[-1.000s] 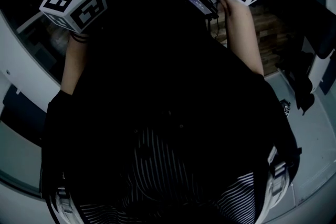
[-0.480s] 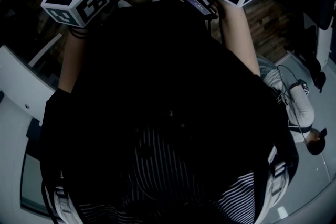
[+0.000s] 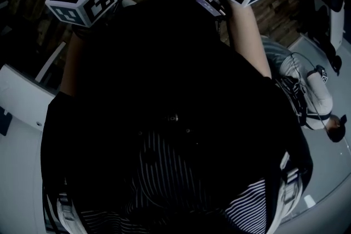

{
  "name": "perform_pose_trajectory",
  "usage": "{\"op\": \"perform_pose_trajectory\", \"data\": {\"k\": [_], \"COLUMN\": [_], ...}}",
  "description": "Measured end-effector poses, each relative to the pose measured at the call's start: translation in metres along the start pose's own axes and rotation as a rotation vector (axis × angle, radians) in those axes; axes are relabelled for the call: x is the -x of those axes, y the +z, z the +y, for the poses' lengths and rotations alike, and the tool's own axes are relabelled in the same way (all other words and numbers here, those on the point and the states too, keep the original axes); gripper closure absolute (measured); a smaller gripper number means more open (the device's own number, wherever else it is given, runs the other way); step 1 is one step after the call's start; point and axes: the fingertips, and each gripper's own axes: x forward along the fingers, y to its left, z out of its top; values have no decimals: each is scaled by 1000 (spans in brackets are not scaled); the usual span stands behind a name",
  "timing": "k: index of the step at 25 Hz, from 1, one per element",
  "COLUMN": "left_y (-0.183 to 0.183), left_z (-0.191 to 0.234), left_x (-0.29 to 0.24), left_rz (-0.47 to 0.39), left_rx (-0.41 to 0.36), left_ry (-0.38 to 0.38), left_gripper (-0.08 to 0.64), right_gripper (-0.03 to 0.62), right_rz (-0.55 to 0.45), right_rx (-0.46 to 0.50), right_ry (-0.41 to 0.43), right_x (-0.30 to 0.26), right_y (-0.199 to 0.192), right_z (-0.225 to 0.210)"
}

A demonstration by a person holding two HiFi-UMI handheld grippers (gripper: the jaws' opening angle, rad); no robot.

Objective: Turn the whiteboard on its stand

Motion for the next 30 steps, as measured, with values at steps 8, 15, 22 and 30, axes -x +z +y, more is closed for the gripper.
{"op": "perform_pose_trajectory", "data": {"k": [8, 15, 22, 30], "left_y": [6, 11, 12, 6], "left_z": [9, 38, 23, 17], "left_x": [-4, -32, -59, -51], "left_rz": [-5, -87, -160, -159], "left_rx": [19, 102, 122, 143], "left_ry": [77, 242, 317, 390], "left_gripper": [557, 557, 557, 557], "right_gripper": [591, 571, 522, 470], "right_rz": [-26, -4, 34, 60], "right_rx": [-25, 15, 68, 92], "right_ry": [23, 78, 144, 221], "right_x": [0, -17, -3, -16], "right_y": [14, 26, 15, 18], "right_z": [-16, -59, -86, -80]}}
